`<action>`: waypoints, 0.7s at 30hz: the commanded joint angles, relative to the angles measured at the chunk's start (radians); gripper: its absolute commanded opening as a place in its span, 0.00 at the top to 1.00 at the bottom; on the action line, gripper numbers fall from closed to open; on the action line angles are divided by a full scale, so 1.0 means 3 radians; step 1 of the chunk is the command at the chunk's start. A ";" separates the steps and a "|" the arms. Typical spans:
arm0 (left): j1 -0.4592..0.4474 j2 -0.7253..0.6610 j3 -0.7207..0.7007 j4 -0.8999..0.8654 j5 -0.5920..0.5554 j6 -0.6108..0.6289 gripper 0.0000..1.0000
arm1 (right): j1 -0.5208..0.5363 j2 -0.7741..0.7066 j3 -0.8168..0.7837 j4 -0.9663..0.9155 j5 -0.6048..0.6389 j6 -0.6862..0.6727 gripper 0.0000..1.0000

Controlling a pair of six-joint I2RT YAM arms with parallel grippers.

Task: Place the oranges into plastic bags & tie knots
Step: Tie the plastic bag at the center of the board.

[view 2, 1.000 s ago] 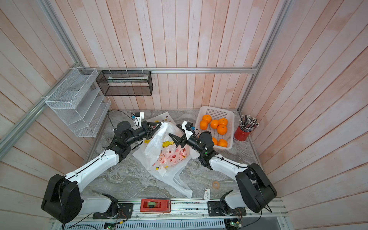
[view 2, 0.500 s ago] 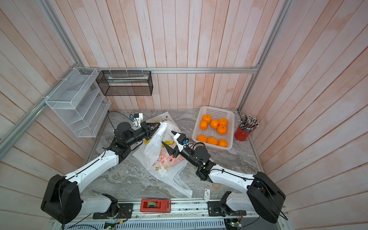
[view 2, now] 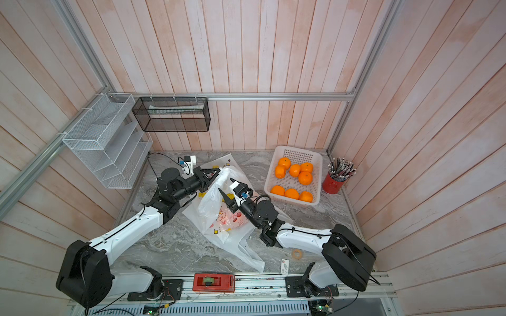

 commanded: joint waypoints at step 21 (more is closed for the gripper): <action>0.0157 -0.0146 0.0118 -0.0374 -0.0297 0.0596 1.00 | 0.0081 -0.0005 0.0019 -0.0042 0.0503 -0.0157 1.00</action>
